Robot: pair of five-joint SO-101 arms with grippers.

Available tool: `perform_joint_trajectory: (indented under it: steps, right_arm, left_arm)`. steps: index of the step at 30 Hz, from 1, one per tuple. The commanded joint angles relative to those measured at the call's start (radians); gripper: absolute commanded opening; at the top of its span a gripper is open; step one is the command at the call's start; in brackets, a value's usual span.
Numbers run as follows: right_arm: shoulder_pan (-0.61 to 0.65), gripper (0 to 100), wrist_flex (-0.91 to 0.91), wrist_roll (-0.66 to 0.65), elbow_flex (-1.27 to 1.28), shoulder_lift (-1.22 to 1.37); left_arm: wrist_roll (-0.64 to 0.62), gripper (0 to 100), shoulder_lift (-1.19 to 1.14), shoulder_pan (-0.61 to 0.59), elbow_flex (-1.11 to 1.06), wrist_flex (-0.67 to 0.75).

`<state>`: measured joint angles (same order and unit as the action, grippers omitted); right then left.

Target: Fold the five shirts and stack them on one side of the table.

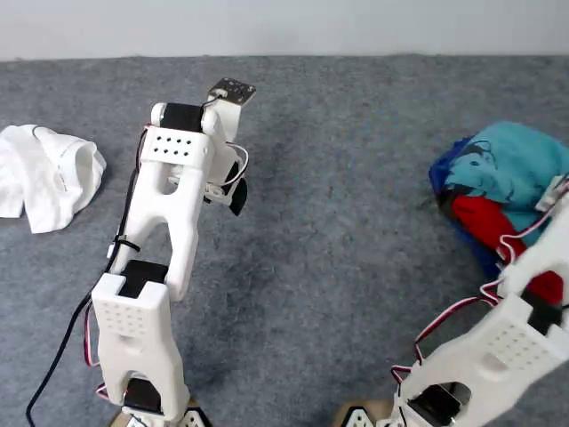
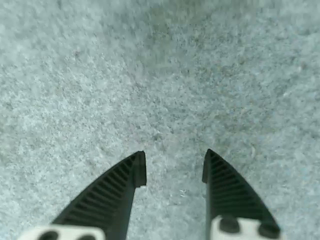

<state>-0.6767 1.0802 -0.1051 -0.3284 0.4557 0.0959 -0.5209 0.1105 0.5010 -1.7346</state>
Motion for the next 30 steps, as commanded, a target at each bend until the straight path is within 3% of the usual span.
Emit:
perform_joint_trajectory:
  steps: [1, 8, 13, 24, 30]
  right_arm:
    - [-0.004, 0.9, 0.054, 0.006, -0.075, -0.027]
    - [0.096, 0.9, 0.309, 0.006, -0.290, -0.180]
    - [0.117, 0.9, 0.390, 0.008, -0.338, -0.234]
    - [-0.002, 0.9, 0.415, 0.003, -0.333, -0.214]
    - [-0.079, 0.9, 0.371, 0.003, -0.333, -0.018]
  left_arm:
    - [-0.008, 19, 0.057, -0.005, -0.001, -0.018]
    - [-0.008, 19, 0.057, -0.005, -0.002, -0.018]
    - [-0.008, 19, 0.057, -0.005, -0.002, -0.018]
    - [-0.008, 19, 0.057, -0.005, -0.004, -0.018]
    - [-0.006, 19, 0.057, -0.005, -0.004, -0.020]
